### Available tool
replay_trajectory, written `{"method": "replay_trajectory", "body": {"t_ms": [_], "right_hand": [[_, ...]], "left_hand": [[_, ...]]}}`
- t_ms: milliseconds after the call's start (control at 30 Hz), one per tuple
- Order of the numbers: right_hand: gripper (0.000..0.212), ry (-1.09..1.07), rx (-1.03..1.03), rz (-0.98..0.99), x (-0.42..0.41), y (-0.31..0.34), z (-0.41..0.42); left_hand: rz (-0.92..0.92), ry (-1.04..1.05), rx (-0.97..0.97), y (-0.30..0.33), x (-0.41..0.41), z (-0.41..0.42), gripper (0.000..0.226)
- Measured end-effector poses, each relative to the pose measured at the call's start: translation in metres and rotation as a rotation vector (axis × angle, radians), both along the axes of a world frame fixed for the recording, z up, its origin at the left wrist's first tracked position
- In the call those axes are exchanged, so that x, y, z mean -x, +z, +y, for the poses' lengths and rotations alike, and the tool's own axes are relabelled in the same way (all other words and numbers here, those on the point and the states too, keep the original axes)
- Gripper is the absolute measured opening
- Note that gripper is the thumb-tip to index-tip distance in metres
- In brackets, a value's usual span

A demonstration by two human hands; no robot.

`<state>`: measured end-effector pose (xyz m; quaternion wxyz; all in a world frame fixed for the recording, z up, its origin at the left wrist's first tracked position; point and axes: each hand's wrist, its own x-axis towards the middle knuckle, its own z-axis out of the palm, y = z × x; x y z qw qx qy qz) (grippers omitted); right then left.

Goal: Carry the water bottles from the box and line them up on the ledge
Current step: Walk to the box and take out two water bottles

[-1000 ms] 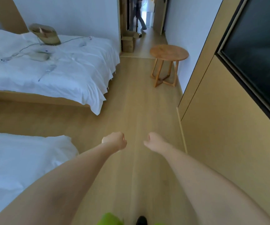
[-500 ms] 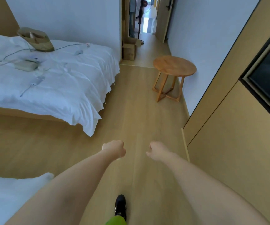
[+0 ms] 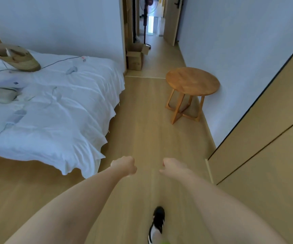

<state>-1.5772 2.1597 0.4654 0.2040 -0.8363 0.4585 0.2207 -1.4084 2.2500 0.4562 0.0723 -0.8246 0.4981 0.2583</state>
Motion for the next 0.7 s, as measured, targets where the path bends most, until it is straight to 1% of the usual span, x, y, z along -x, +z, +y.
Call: {"method": "replay_trajectory", "body": {"t_ms": [167,300,367,433,500,700], "right_hand": [[0.044,0.048,0.044,-0.056,-0.066,-0.011,-0.112],[0.044,0.104,0.045,-0.026,-0.113,-0.006,-0.204],[0.043,0.123,0.065,-0.028,-0.136,0.002,-0.252],[0.042,0.137,0.081,-0.029,-0.158,0.009,-0.294],[0.041,0.155,0.082,-0.017,-0.178,0.01,-0.327],[0.037,0.178,0.074,0.018,-0.238,-0.013,-0.43]], "left_hand": [[-0.038,0.023,0.033,-0.007,-0.062,-0.11,0.022],[-0.062,0.014,-0.01,-0.004,-0.099,-0.2,0.02],[-0.059,0.028,0.007,0.0,-0.117,-0.245,0.017],[-0.063,0.026,0.003,0.003,-0.134,-0.281,0.02],[-0.087,0.007,-0.026,0.002,-0.155,-0.31,0.017],[-0.081,0.019,-0.049,-0.017,-0.239,-0.412,0.016]]}}
